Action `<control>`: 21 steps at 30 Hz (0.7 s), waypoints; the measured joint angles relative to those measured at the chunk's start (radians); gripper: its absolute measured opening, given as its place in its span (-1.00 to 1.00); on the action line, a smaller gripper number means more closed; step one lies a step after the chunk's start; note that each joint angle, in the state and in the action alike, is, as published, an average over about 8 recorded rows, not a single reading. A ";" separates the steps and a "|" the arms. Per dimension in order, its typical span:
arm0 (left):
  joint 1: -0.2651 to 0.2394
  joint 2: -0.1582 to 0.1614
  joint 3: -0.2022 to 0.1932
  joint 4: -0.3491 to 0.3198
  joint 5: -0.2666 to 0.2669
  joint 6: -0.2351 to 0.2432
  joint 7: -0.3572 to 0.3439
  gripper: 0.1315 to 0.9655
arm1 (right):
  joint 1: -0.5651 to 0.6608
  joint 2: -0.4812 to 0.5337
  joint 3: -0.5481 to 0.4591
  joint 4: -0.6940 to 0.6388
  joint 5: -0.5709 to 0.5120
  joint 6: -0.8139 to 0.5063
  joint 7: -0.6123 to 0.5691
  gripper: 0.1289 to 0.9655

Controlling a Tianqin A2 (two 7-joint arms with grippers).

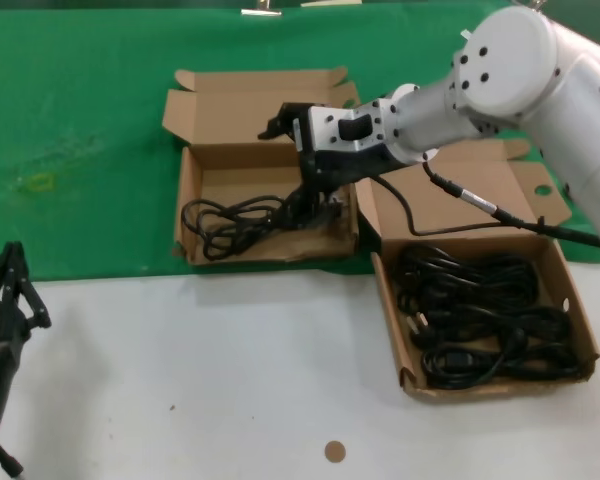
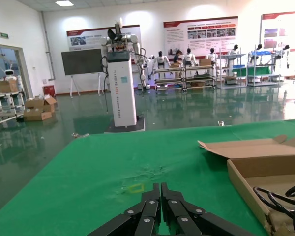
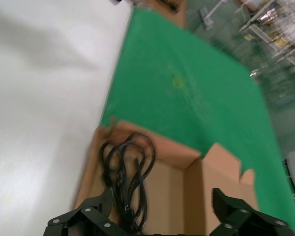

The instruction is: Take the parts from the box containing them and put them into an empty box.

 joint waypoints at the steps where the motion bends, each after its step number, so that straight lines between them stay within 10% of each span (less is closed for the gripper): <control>1: 0.000 0.000 0.000 0.000 0.000 0.000 0.000 -0.95 | -0.006 0.000 0.003 0.004 0.003 0.005 0.001 0.16; 21: 0.000 0.000 0.000 0.000 0.000 0.000 0.000 -0.56 | -0.286 0.015 0.148 0.191 0.137 0.232 0.033 0.85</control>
